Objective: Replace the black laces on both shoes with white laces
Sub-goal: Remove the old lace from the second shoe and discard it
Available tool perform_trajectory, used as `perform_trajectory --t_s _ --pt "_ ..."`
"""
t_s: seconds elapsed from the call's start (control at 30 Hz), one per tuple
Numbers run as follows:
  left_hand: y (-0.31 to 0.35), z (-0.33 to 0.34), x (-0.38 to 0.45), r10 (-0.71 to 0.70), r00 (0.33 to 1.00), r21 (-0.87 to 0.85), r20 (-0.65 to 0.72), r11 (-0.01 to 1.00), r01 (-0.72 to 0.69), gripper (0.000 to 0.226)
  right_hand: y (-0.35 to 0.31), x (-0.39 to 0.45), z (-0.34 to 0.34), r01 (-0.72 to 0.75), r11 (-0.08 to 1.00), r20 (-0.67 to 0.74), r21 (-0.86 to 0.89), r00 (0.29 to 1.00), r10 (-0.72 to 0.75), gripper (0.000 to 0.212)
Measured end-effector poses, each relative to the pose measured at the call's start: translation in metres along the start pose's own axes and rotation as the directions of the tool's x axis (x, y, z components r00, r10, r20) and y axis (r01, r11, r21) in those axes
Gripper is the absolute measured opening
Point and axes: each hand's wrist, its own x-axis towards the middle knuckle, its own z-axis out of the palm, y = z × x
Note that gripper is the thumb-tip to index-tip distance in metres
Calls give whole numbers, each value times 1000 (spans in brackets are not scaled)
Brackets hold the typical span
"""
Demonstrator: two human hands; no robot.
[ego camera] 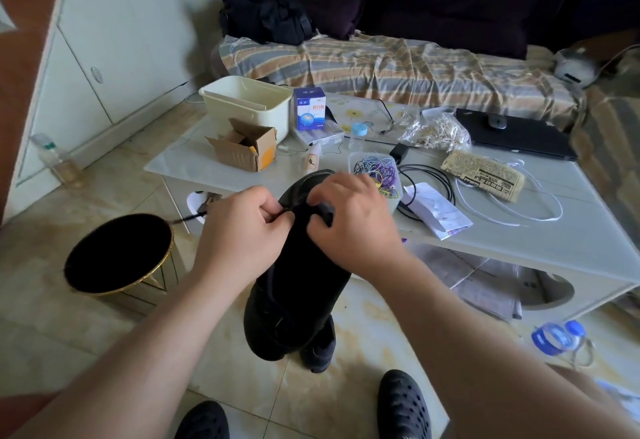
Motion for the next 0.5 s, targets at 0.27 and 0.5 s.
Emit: perform_trajectory --t_s 0.27,0.5 --pt "3 1 -7 25 1000 -5 -3 1000 -25 20 2 1 13 11 1000 -42 8 999 -11 12" --pt "-9 -19 8 -17 994 -15 -111 1000 16 20 46 15 -26 -531 832 -66 159 835 546 14"
